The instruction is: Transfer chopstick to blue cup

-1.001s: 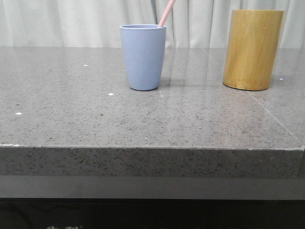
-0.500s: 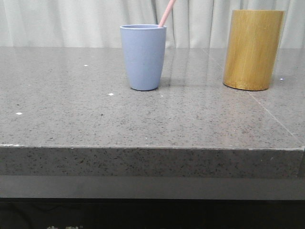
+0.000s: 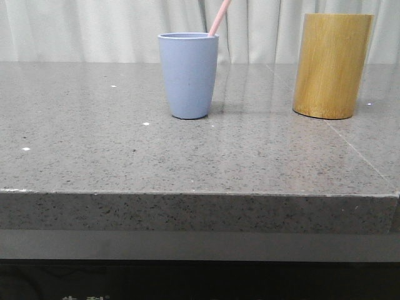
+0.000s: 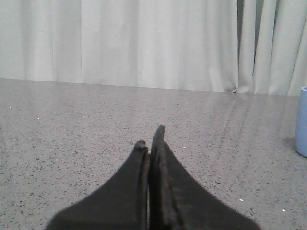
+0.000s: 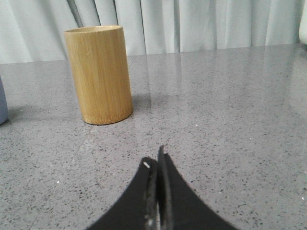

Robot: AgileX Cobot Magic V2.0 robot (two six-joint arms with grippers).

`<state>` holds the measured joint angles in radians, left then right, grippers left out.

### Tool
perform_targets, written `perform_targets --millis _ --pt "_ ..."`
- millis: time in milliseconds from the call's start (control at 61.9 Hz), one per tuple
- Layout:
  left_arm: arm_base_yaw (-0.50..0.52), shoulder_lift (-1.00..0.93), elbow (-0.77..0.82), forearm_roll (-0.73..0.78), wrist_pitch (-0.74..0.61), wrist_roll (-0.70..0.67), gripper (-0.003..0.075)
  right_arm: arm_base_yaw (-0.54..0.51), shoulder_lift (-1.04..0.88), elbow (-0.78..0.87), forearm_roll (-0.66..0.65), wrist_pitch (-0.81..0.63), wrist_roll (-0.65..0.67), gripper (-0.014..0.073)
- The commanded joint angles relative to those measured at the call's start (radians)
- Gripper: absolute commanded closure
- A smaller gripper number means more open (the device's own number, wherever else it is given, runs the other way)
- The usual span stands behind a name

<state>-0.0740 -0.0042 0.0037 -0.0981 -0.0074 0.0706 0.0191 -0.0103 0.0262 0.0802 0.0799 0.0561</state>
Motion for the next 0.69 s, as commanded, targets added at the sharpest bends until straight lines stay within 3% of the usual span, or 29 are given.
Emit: perform_targets --millis 0,678 --pt "0.003 -0.022 0.013 -0.01 -0.081 -0.001 0.0739 -0.007 -0.023 -0.004 -0.021 -0.091 -0.033 0.066" --pt "0.003 -0.022 0.013 -0.01 -0.081 -0.001 0.0739 -0.041 -0.023 -0.004 -0.029 -0.16 -0.045 0.066"
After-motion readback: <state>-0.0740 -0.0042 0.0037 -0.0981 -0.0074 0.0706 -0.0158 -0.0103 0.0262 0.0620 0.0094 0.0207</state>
